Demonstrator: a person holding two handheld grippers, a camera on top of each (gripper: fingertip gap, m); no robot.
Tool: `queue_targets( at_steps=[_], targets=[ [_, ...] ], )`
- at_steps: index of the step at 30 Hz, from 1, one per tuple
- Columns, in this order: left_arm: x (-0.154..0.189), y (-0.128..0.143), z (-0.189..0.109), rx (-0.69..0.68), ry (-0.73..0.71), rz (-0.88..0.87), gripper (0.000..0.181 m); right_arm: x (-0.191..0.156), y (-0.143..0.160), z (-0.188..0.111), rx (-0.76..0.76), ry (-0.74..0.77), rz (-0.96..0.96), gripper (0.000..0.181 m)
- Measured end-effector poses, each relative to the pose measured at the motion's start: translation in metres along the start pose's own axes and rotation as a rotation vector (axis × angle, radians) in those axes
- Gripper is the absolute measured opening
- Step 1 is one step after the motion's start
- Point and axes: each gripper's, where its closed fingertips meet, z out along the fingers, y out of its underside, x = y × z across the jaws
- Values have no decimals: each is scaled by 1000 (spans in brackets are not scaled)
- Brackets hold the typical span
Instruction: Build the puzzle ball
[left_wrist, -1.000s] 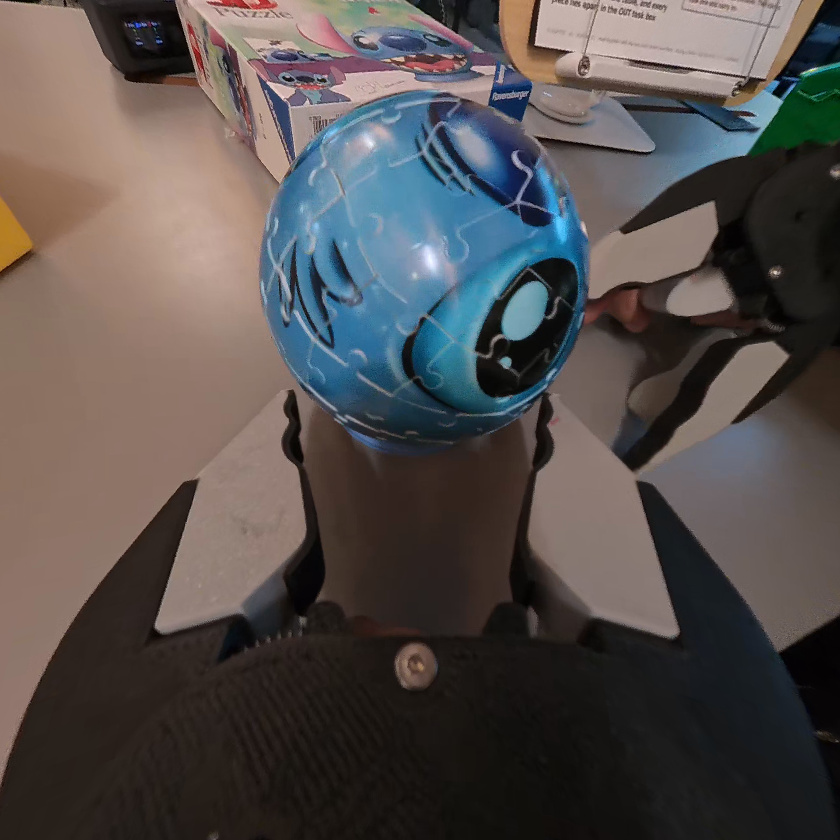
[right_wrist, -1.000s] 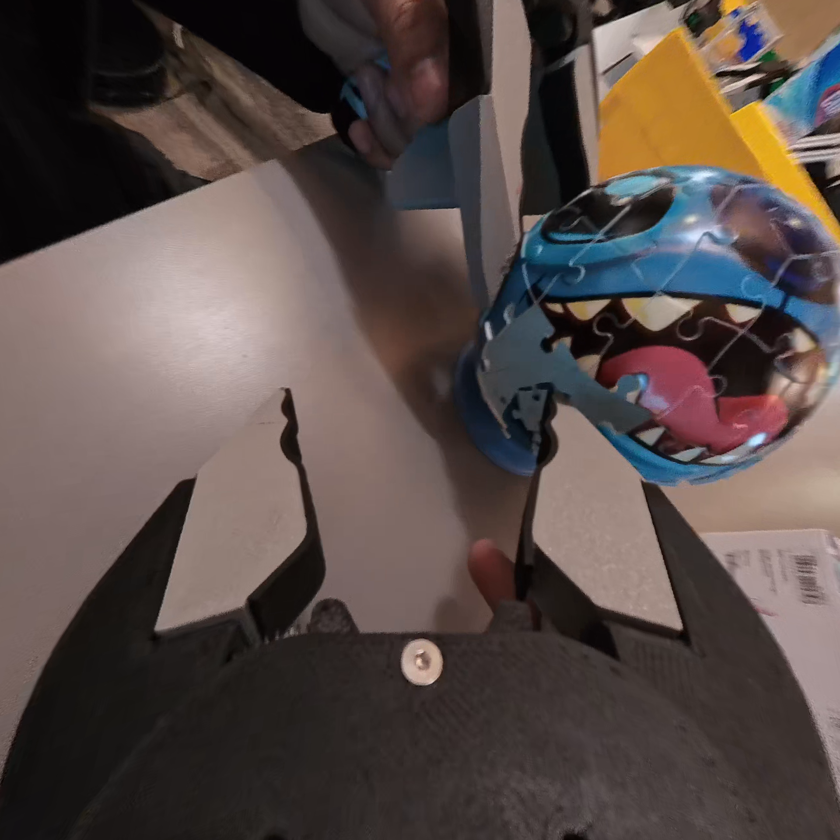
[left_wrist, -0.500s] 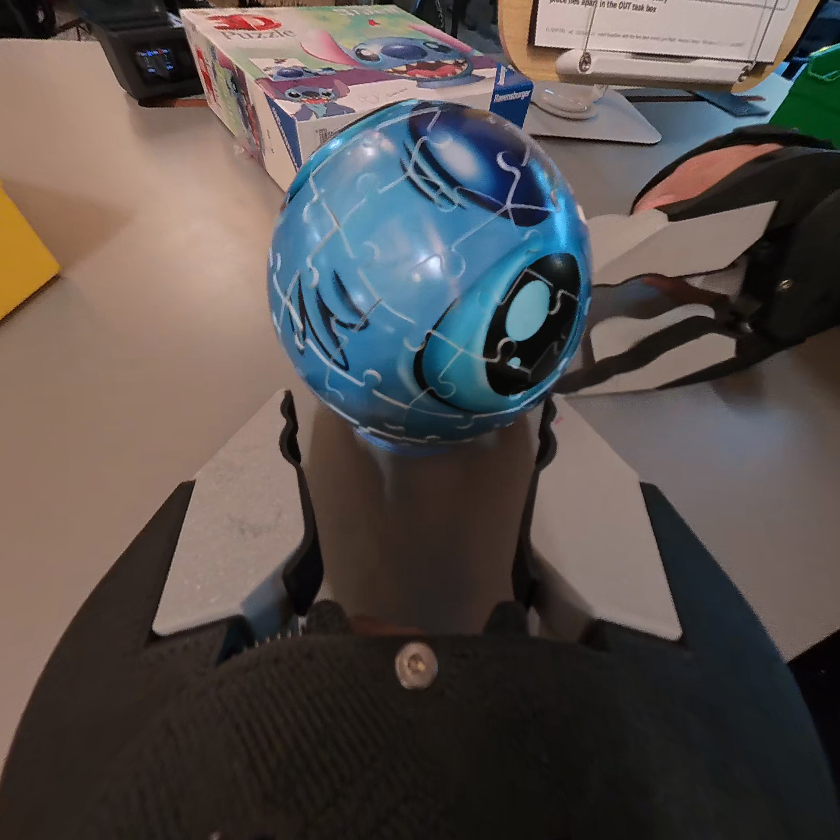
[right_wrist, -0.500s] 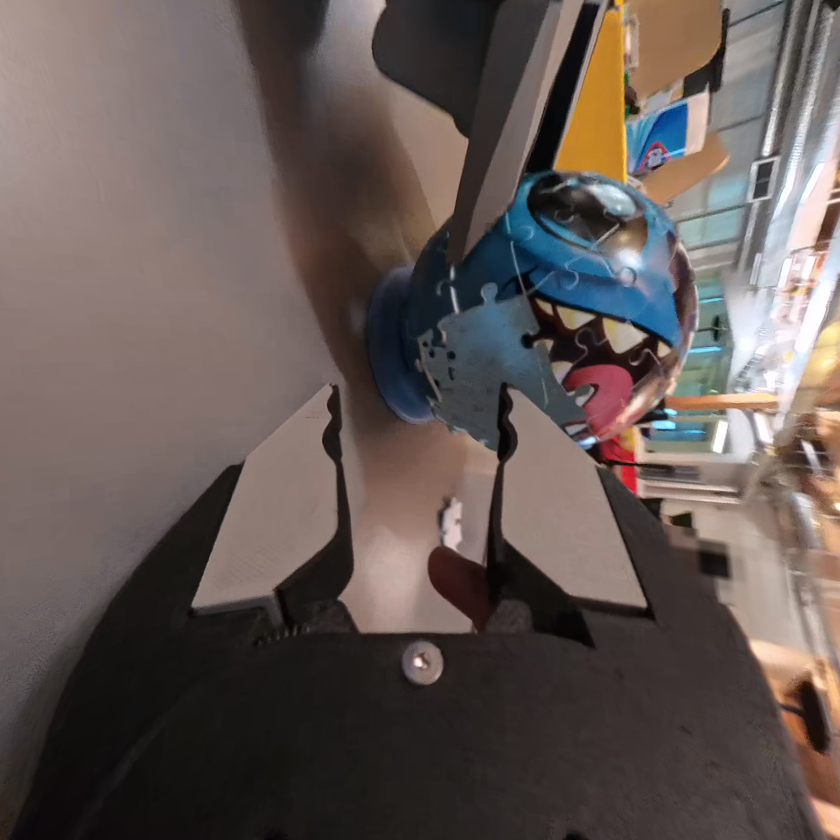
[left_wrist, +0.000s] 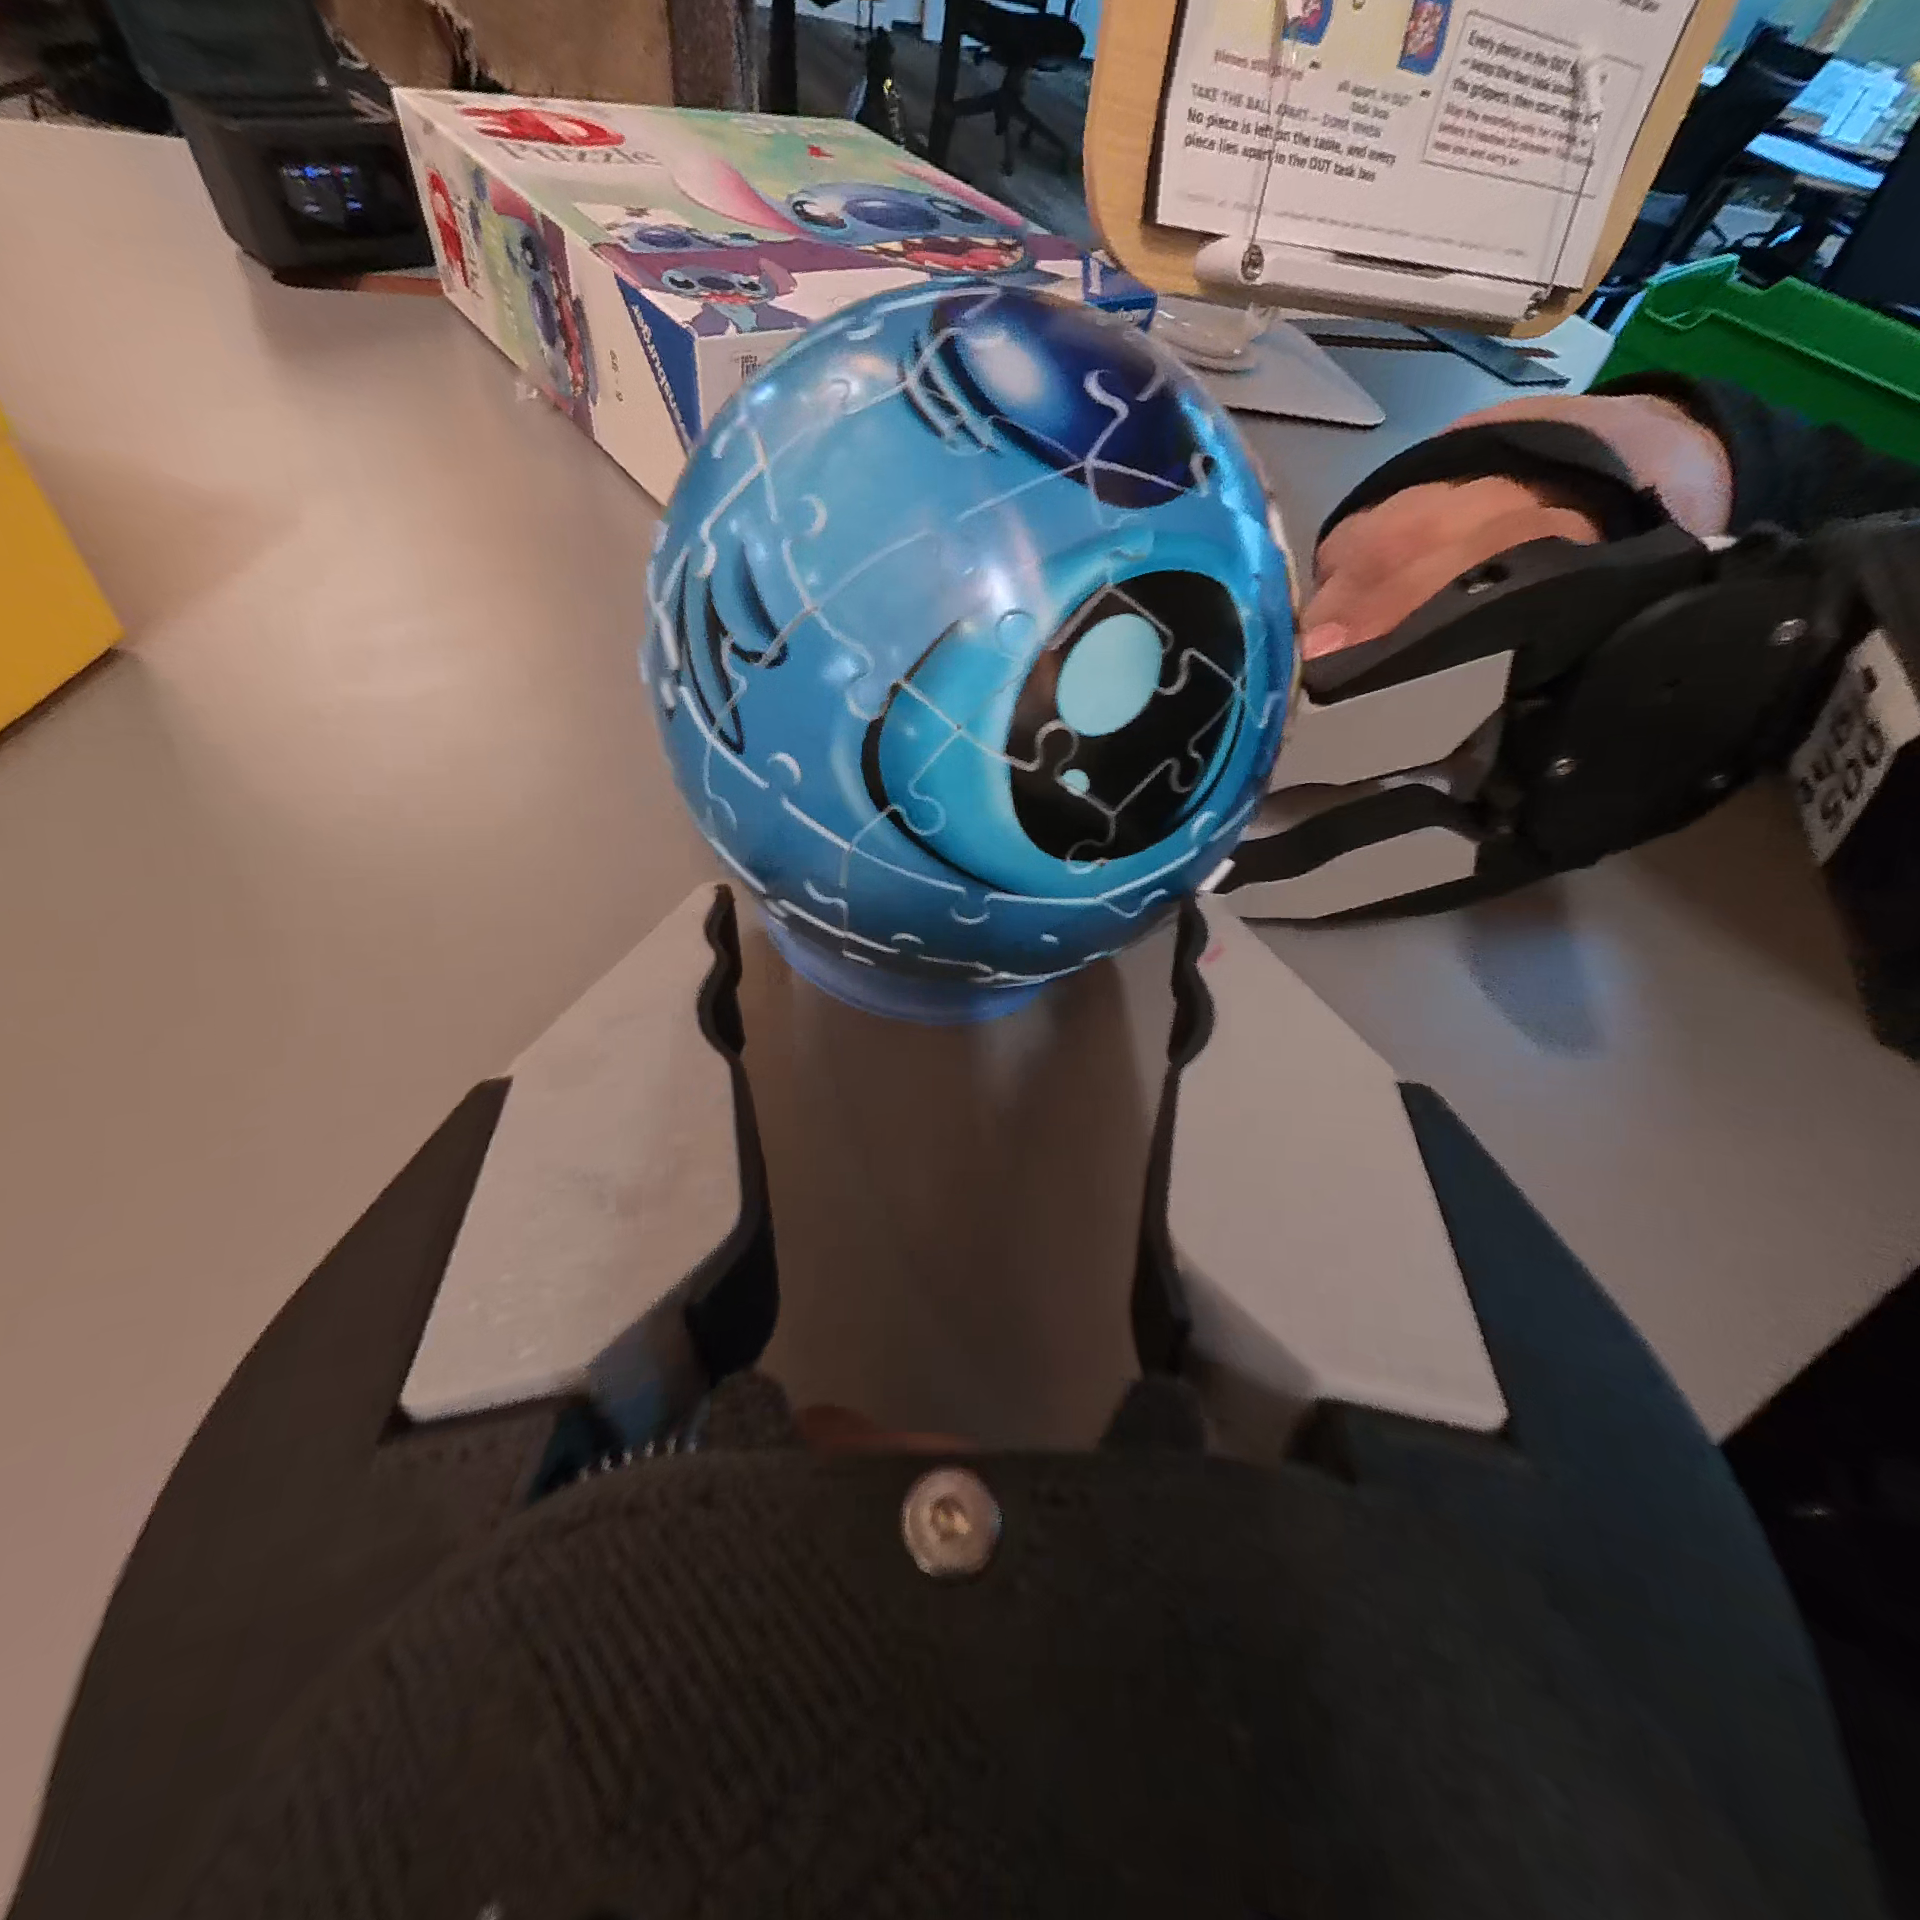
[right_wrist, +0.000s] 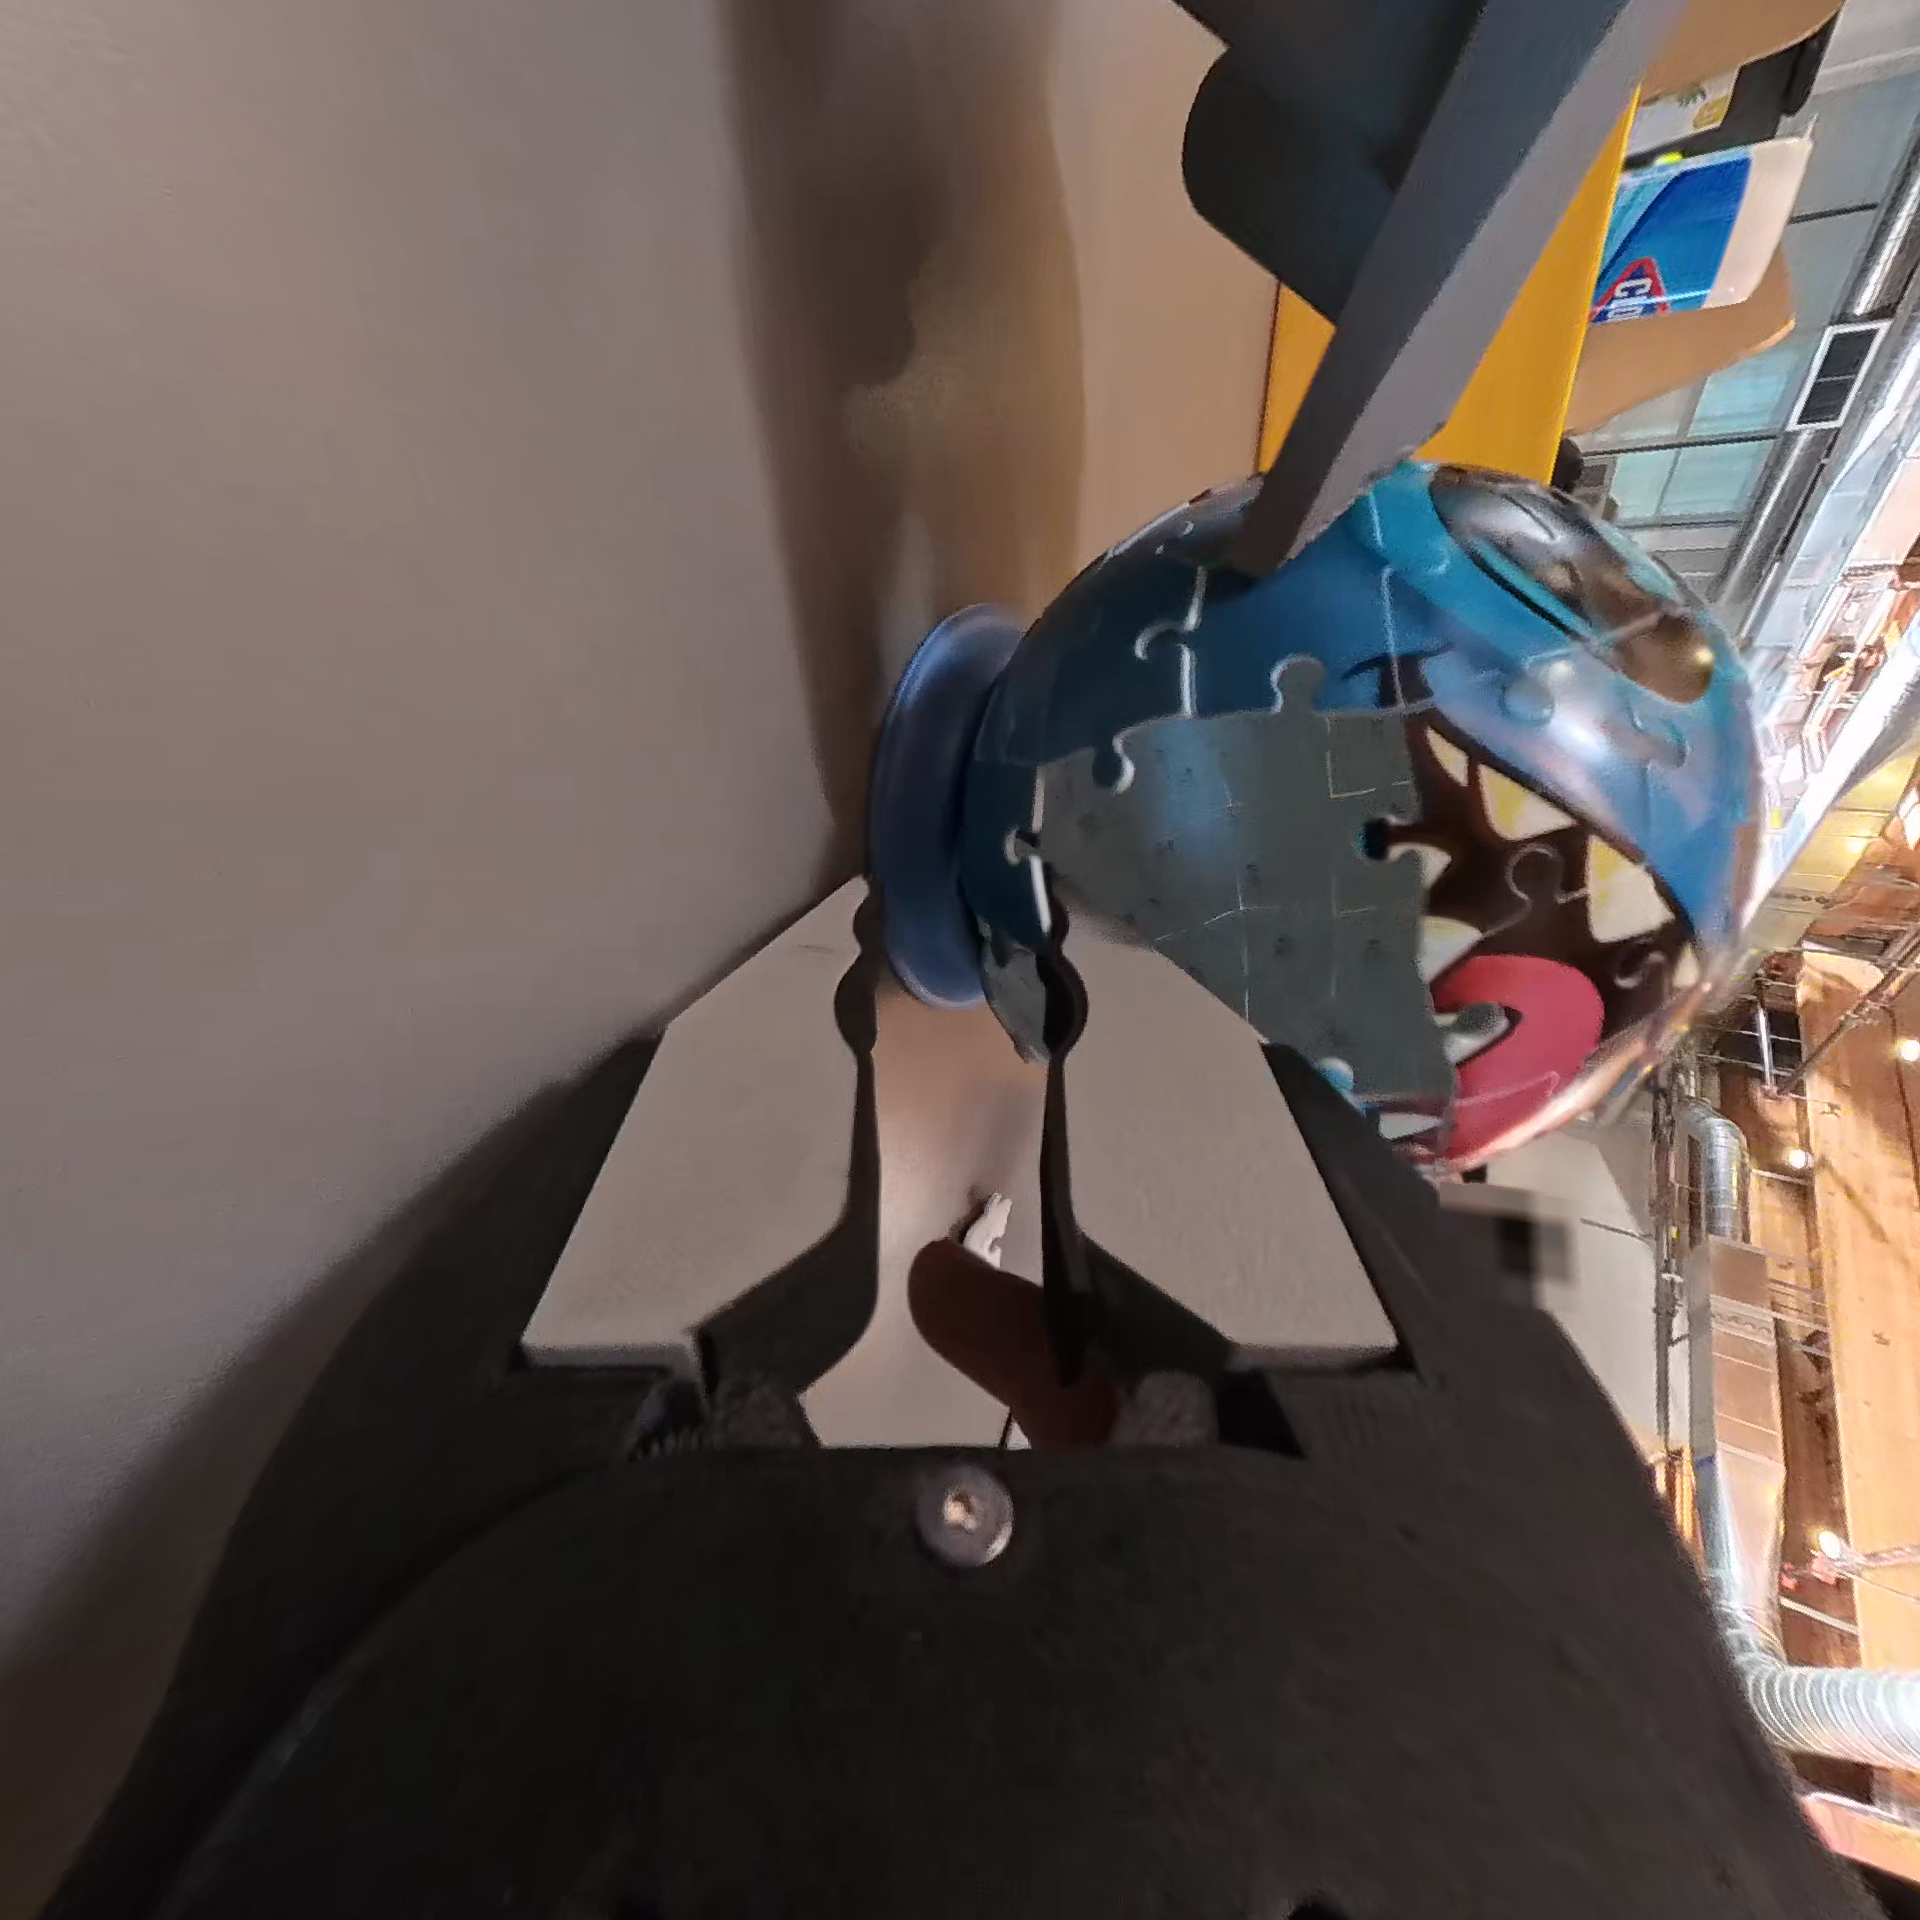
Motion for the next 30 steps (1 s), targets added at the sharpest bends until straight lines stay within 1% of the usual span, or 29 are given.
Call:
queue_targets(
  at_steps=[1, 6, 8, 11, 14, 16, 17, 19, 20, 21, 22, 25, 26, 28, 30],
  targets=[
    [-1, 0, 1, -1, 2, 3, 79, 1, 0, 2, -2, 7, -3, 27],
    [-2, 0, 1, -12, 19, 23, 80, 3, 5, 0, -22, 26, -65, 29],
    [0, 0, 0, -8, 22, 15, 81, 4, 6, -9, 3, 32, -75, 37],
    [8, 0, -3, -2, 30, 15, 87, 5, 12, -22, 34, 17, 53, 56],
    [12, 5, -5, -23, 17, 78, 88, 4, 15, -41, 107, -55, 280, 73],
    [11, 5, -6, -26, 2, 125, 88, 6, 9, -55, 214, -118, 536, 78],
    [11, 5, -5, -22, -1, 140, 88, 5, 4, -61, 264, -166, 662, 85],
    [9, 4, -4, -24, -9, 173, 89, 6, -1, -68, 320, -265, 914, 118],
    [8, 7, -3, -46, -16, 214, 90, 9, 4, -66, 297, -281, 1046, 130],
    [5, 8, -3, -68, -26, 273, 92, 12, 13, -63, 244, -272, 1164, 133],
    [2, 8, -3, -77, -36, 332, 93, 15, 22, -62, 198, -252, 1261, 129],
    [-3, 3, -6, -74, 5, 436, 93, 17, 38, -59, 108, -191, 1516, 133],
    [-2, 1, -7, -60, 47, 455, 93, 15, 44, -55, 50, -162, 1586, 133],
    [-5, -5, -9, -27, 100, 490, 91, 8, 51, -44, -86, -138, 1683, 124],
    [-10, -9, -5, -31, 123, 523, 93, 6, 51, -33, -191, -135, 1718, 133]
  ],
)
